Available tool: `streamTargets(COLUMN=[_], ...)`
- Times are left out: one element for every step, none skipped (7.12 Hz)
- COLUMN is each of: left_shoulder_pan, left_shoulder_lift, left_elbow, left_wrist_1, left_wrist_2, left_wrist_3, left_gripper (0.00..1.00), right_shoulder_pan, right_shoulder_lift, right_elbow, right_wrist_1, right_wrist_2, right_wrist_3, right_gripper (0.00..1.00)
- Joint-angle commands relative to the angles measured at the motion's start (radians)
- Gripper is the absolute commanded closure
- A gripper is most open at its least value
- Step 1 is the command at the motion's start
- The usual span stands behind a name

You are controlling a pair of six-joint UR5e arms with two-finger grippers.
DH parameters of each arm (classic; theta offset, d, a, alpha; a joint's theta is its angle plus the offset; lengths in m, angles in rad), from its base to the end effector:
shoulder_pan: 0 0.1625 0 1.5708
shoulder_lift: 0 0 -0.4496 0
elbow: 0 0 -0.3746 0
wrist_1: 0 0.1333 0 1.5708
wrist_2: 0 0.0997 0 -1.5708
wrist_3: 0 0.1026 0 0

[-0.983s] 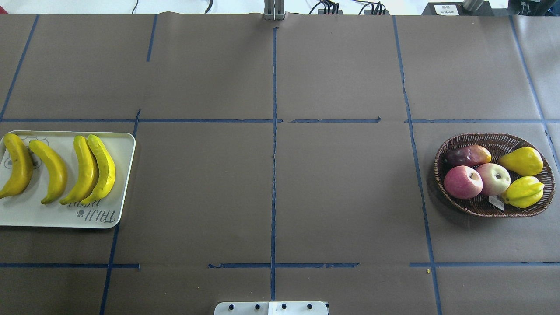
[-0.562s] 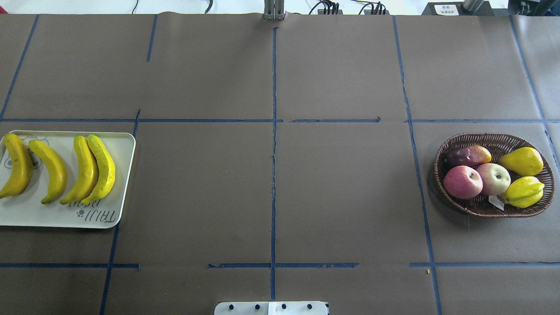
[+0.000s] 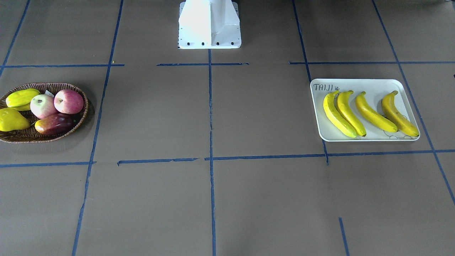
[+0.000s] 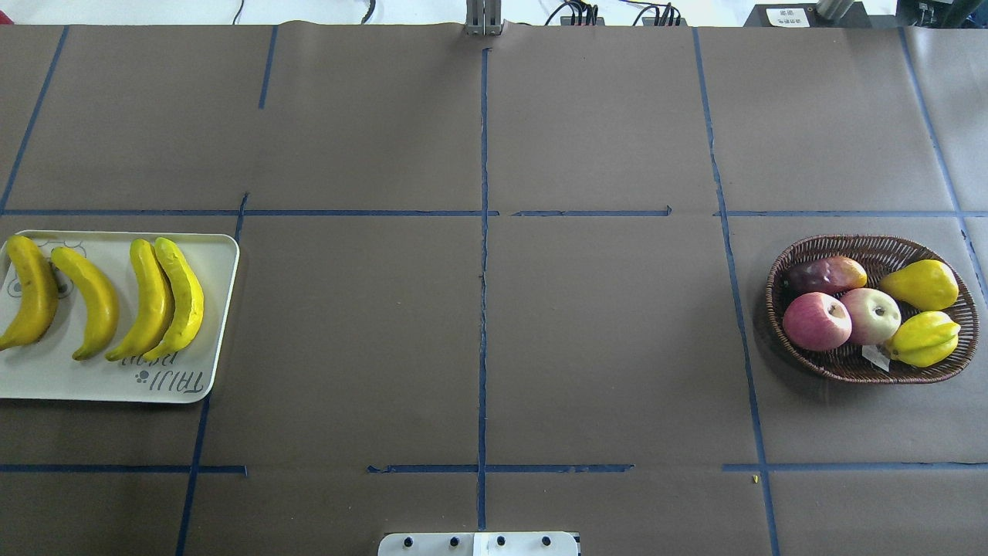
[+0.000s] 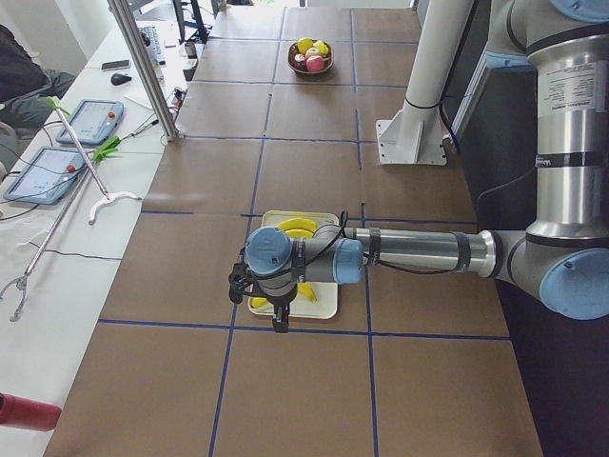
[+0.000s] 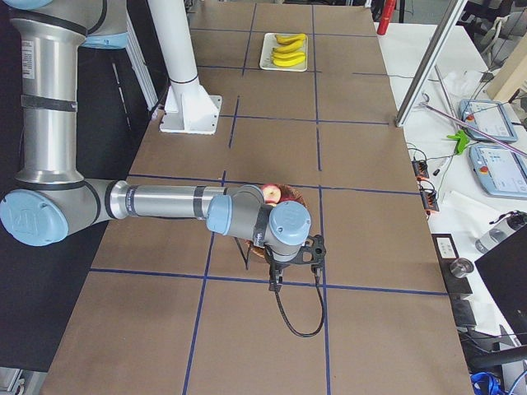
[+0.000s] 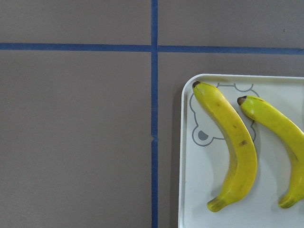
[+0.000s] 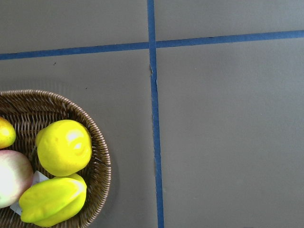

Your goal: Transfer all bananas from basket to plate

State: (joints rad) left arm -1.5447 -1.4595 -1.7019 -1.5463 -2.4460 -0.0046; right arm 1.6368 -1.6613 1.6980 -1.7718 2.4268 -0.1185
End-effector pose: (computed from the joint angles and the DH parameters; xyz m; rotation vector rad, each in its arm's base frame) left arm -0.0435 -0.4253 0.6681 -0.0178 0.8750 0.0181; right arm 0.0835 -0.4165 0.6792 -0.0748 -0.8644 0.0212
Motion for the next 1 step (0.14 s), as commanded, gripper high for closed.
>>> streamTargets(left_shoulder_pan=[-0.002], left_shoulder_lift=[-0.001], left_elbow=[0.001], left_wrist_1=[0.000], left_wrist_2=[-0.001], left_wrist_3=[0.000], left_gripper=[0.00], right_shoulder_pan=[0.000], right_shoulder_lift=[0.003], right_elbow=[0.000], right_wrist_1=[0.000], right_wrist_2=[0.002], right_wrist_3=[-0.001], right_gripper=[0.00])
